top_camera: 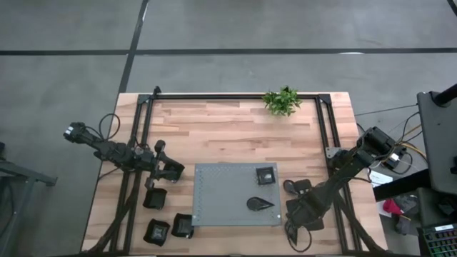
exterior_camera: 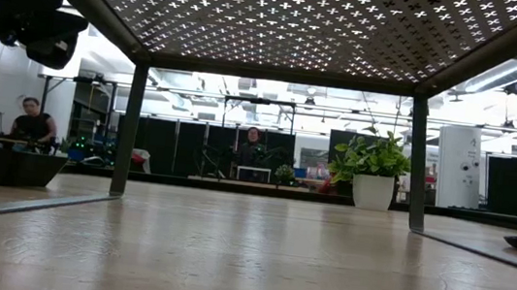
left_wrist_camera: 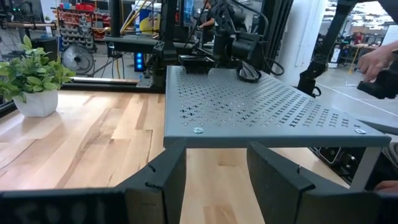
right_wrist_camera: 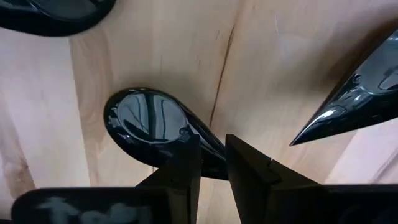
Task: Pick & Place Mini shaped plates
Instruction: Stack the drop-shaped plate on top of the drop-shaped plate on the shelf
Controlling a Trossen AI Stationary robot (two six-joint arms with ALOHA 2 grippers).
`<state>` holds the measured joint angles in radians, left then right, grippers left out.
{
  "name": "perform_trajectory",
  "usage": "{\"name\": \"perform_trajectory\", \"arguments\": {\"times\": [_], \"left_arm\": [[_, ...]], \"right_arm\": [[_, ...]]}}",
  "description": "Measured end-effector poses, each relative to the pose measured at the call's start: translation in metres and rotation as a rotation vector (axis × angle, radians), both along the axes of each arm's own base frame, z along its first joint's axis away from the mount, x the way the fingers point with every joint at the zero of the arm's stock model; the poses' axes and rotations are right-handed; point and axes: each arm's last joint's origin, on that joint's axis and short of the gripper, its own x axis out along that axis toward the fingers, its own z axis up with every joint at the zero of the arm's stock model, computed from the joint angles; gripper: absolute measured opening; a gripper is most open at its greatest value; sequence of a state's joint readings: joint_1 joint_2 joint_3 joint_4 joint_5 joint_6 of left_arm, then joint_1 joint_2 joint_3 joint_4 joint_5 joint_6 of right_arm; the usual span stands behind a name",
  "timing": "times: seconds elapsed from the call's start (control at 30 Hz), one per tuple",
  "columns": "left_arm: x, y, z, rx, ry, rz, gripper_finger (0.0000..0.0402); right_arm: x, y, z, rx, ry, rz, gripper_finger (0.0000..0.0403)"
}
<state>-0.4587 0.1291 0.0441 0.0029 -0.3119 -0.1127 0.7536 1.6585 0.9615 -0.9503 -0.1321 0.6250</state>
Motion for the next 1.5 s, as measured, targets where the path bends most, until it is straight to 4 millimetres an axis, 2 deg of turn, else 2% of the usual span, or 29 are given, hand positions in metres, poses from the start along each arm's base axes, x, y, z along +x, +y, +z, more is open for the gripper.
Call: {"name": "perform_trajectory", "arguments": {"times": [0.27,1.5], "left_arm": [[0.0001,0.0,-0.0001,0.0,0.001,0.0,0.0163],[0.0001,0.0,-0.0001,0.0,0.001,0.0,0.0163]], "right_arm": [[-0.0042,-0.0009,-0.0064,-0.003,0.002,0.008,0.0074],[-0.0048,0.0027,-0.0108,0.058,0.0,-0.001,0.0052]]}}
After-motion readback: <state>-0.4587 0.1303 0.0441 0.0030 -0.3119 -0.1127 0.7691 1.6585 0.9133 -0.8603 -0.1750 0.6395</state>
